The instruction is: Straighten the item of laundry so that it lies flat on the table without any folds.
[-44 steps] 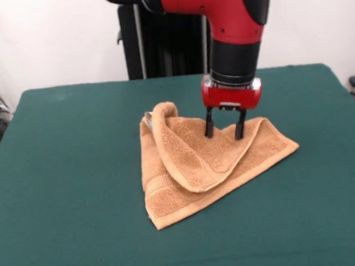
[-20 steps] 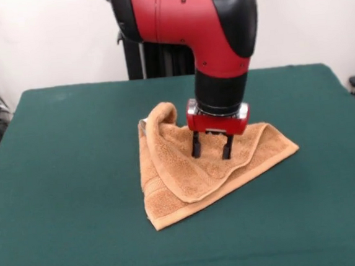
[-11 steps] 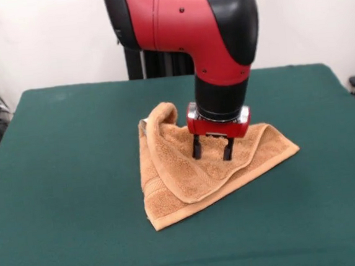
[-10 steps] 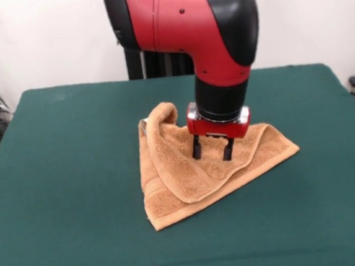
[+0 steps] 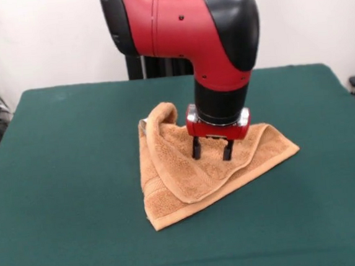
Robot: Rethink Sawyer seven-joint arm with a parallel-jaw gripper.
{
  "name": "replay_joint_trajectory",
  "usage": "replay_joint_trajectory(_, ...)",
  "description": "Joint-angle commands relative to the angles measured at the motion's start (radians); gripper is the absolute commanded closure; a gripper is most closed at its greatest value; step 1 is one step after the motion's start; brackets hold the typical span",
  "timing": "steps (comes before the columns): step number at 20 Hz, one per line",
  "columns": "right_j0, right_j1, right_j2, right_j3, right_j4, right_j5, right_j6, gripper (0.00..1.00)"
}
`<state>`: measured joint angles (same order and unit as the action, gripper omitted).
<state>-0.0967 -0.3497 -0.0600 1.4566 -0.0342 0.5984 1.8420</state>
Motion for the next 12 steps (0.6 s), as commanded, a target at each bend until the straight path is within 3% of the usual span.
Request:
replay_joint_trajectory(1, -0.006, 0.0, 0.117, -0.081, -0.026, 0.061, -0.024, 0.0)
replay_joint_trajectory(8, -0.008, -0.051, 0.116, -0.09, -0.025, 0.164, -0.036, 0.0)
replay_joint_trajectory(12, -0.016, -0.037, 0.128, -0.099, -0.034, 0.144, -0.047, 0.0)
